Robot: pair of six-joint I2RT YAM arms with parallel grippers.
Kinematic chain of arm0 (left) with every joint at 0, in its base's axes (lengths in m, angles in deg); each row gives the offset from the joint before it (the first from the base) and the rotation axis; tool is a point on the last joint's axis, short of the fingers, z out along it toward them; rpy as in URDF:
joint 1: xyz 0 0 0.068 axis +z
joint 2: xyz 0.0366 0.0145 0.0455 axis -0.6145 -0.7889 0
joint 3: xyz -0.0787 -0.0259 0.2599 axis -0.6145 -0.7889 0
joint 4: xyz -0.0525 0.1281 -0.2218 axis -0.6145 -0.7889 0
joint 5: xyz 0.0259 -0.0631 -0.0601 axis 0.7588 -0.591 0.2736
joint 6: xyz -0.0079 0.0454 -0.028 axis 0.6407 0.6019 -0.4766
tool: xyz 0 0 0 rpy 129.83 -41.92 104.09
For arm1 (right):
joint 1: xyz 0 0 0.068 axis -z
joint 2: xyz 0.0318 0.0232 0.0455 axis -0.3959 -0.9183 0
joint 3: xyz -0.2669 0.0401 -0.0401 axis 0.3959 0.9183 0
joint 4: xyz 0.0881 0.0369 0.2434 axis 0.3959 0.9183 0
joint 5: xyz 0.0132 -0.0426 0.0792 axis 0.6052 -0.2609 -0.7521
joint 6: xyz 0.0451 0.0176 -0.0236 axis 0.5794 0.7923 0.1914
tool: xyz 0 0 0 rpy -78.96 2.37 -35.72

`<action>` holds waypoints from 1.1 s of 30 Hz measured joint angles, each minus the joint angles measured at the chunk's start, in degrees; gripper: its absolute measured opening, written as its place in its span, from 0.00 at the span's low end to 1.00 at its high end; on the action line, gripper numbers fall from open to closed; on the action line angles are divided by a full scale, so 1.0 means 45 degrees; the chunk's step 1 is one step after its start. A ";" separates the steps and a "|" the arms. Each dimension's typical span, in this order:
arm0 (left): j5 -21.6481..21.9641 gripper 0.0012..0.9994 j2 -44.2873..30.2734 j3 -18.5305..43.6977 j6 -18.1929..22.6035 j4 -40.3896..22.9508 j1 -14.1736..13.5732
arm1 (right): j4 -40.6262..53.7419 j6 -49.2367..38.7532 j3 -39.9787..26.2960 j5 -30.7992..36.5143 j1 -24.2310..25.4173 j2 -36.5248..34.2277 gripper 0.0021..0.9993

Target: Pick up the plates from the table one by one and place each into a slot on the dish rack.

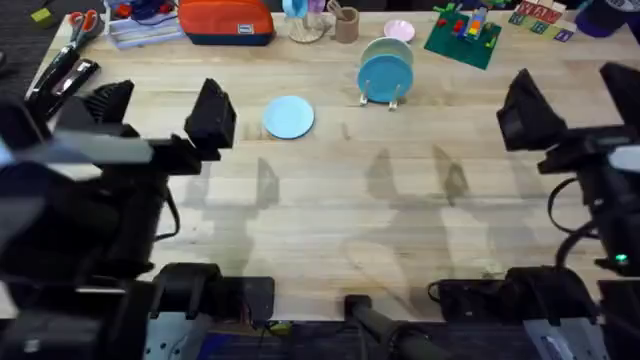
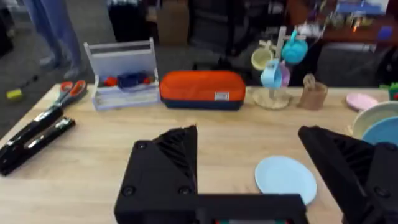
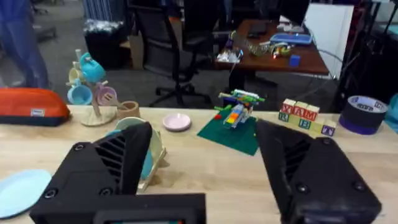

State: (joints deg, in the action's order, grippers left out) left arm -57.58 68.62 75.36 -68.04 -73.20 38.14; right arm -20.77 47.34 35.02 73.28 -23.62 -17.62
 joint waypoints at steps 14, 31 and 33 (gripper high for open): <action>0.0026 0.99 -0.5840 0.6426 0.0000 -0.5890 0.0000 | 0.5608 0.0003 -0.5887 -0.0005 0.0000 -0.6378 1.00; -0.0695 0.99 -0.9841 0.9218 -0.0003 -0.9196 0.0000 | 1.0350 0.0003 -1.0442 -0.0008 0.0000 -1.1379 1.00; -0.0722 0.99 -1.0109 0.9218 -0.0005 -0.9201 0.0000 | 1.0382 0.0003 -1.0465 -0.0010 0.0000 -1.1584 1.00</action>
State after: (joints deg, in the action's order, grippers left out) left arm -60.83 23.13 116.84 -68.06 -114.60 38.14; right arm 25.95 47.36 -12.07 73.24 -23.62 -69.75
